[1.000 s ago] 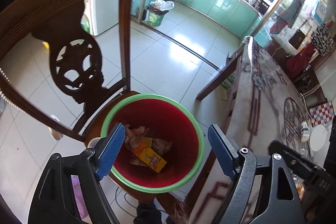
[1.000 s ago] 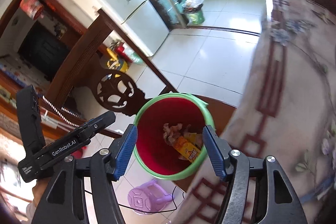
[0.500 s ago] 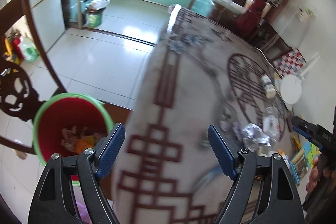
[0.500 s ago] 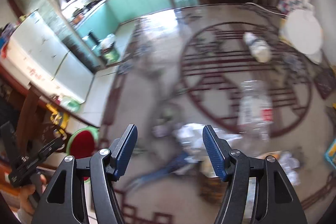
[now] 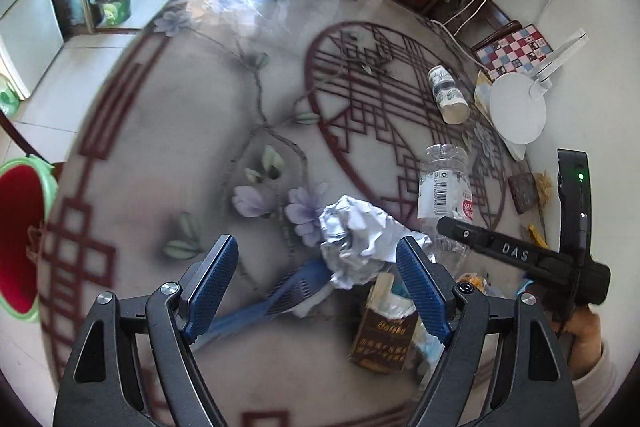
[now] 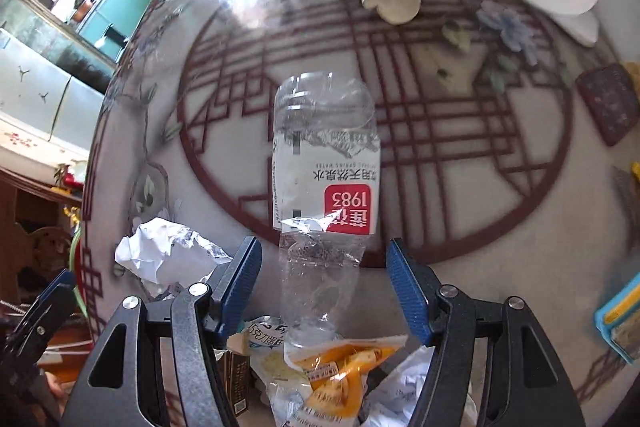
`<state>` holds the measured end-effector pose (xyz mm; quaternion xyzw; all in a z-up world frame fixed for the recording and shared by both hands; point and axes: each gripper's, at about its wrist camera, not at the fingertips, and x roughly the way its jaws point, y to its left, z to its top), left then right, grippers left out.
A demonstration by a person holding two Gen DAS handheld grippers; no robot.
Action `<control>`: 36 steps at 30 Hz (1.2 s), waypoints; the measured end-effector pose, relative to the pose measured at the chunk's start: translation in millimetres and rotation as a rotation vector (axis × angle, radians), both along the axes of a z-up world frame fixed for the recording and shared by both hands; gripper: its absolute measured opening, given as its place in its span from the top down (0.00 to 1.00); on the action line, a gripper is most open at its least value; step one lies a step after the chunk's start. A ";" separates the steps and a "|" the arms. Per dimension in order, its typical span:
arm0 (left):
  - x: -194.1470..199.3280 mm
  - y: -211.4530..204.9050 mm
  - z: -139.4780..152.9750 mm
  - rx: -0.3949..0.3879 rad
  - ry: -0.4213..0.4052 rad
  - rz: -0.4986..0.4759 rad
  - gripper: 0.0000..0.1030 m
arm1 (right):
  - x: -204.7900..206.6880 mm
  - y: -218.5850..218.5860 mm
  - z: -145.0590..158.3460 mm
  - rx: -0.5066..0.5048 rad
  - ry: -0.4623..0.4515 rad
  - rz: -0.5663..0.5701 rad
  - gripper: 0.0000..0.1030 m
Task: Collect trash
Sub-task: 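Grasp crumpled white paper with left tool while right tool grasps plastic bottle, then carry the white paper and the bottle over the red bucket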
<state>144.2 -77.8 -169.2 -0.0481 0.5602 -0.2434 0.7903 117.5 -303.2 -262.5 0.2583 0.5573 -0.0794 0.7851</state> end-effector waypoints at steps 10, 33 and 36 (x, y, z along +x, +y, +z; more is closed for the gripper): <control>16.3 -51.1 -39.6 0.068 0.094 0.000 0.26 | -16.1 -27.7 36.4 0.049 -0.151 0.001 0.64; 14.4 3.0 31.9 -0.027 -0.080 0.046 0.61 | -20.4 2.9 128.4 0.012 -0.357 -0.033 0.64; 16.2 9.6 37.0 -0.036 -0.096 0.043 0.61 | -20.1 12.6 132.6 0.008 -0.363 -0.032 0.64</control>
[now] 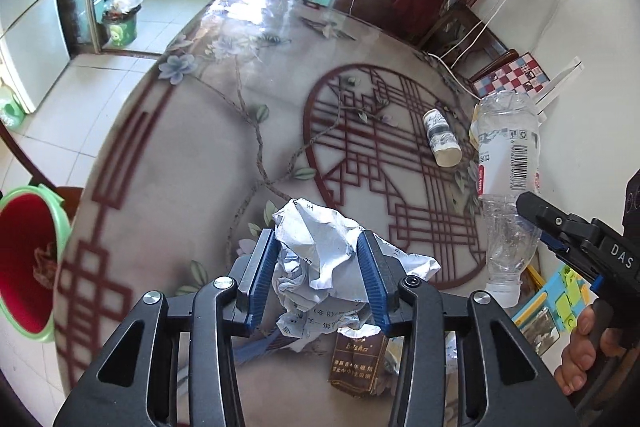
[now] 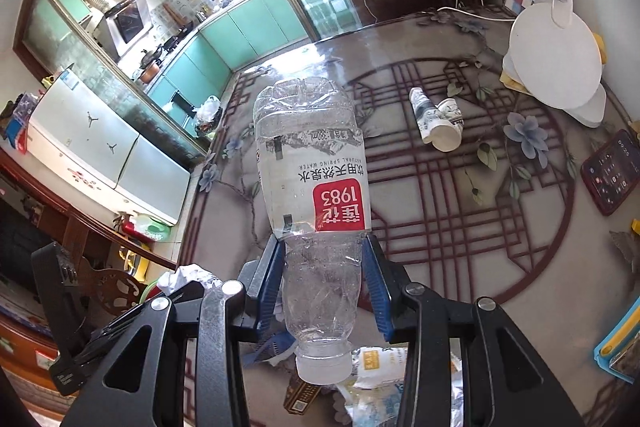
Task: Collect trash
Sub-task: 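Carry the white paper and the bottle over the red bucket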
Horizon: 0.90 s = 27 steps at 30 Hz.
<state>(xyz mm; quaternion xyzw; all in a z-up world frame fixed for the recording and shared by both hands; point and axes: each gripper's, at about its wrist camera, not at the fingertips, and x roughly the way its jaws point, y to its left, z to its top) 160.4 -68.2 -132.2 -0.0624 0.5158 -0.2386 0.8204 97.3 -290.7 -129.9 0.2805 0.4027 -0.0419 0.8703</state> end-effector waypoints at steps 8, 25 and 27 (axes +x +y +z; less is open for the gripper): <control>4.5 33.0 15.4 -0.016 -0.046 0.010 0.61 | 2.5 29.6 14.0 -0.025 -0.019 -0.006 0.64; 23.8 137.0 17.7 -0.016 -0.066 0.111 0.60 | 28.6 125.3 35.8 -0.046 -0.044 0.066 0.64; 26.2 151.5 15.1 -0.019 -0.061 0.133 0.60 | 32.0 135.9 37.5 -0.049 -0.047 0.076 0.64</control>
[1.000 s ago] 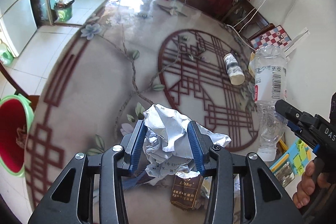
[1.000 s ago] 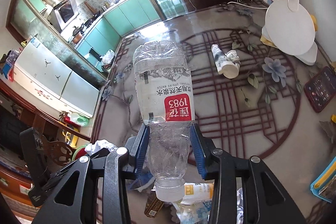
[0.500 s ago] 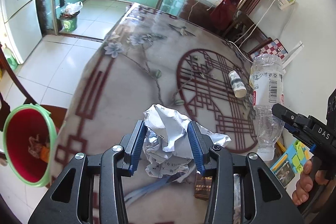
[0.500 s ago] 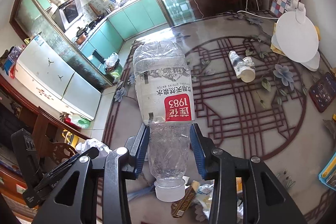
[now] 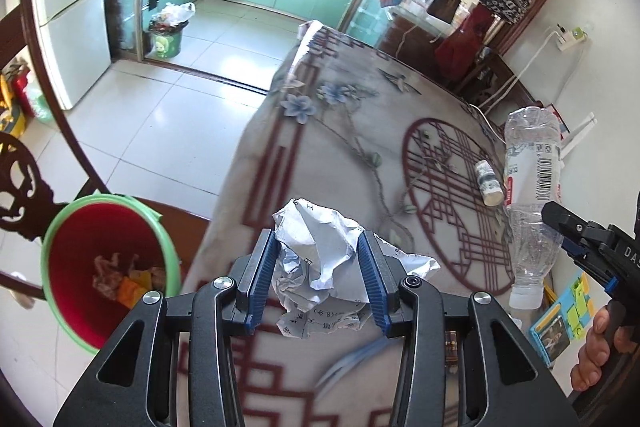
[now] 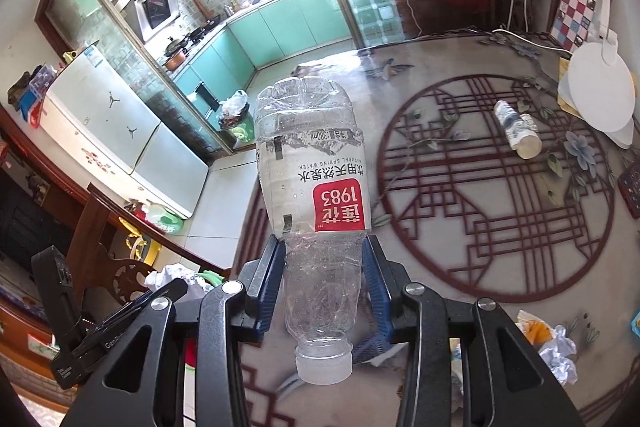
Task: Collect trash
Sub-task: 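Carry the white paper and the bottle over the red bucket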
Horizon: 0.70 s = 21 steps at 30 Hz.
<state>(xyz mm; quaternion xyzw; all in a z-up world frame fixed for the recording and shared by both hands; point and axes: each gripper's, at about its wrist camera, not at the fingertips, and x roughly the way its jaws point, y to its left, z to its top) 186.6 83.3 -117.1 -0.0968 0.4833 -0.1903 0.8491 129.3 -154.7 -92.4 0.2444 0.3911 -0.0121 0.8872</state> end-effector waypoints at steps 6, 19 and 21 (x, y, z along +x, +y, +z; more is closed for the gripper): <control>4.3 39.0 -2.3 0.004 -0.005 0.053 0.60 | 10.0 42.2 4.3 -0.006 -0.009 0.051 0.64; 7.6 122.0 -18.9 0.022 0.027 0.185 0.60 | 36.0 132.8 3.2 -0.012 0.004 0.190 0.64; 7.7 131.7 -20.8 0.027 0.030 0.201 0.60 | 39.4 144.8 2.4 -0.014 0.007 0.212 0.64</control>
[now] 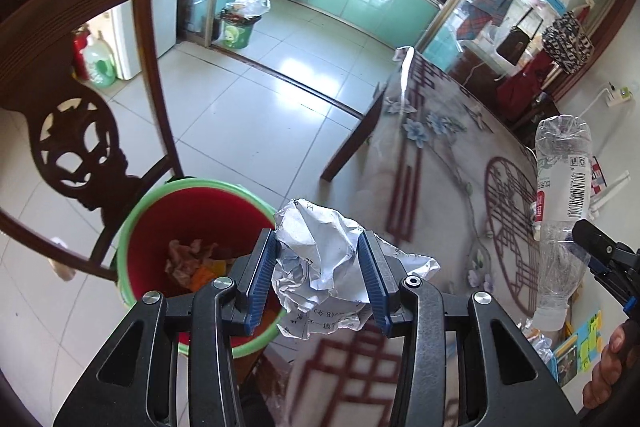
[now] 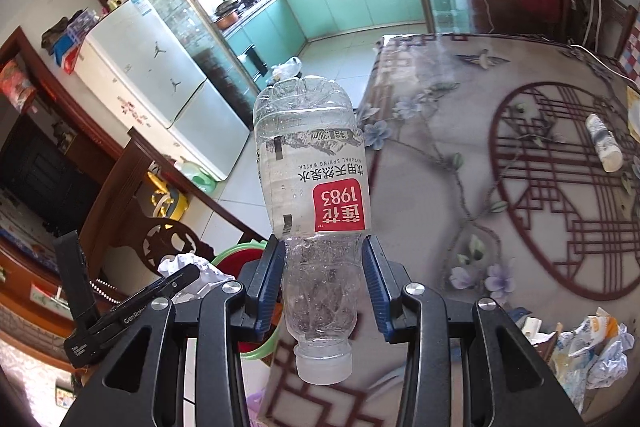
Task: Collect trash
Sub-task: 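Carry the white paper and the bottle over the red bucket, then open both tools to drop paper and bottle into the bucket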
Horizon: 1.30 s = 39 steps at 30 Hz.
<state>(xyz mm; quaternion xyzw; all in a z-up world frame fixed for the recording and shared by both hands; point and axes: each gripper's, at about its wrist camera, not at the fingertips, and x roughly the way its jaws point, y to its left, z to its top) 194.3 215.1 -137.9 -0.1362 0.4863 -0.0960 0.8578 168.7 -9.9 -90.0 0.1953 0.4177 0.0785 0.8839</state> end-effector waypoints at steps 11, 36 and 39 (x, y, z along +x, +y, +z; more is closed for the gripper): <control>-1.1 51.5 -14.1 0.030 0.026 0.080 0.60 | 24.5 69.0 -14.8 -0.015 0.040 0.141 0.64; 10.9 114.4 -39.7 0.084 0.099 0.179 0.59 | 67.2 181.9 -78.8 -0.071 0.189 0.374 0.63; 13.2 116.9 -41.7 0.080 0.105 0.188 0.58 | 70.7 187.6 -83.0 -0.075 0.208 0.398 0.63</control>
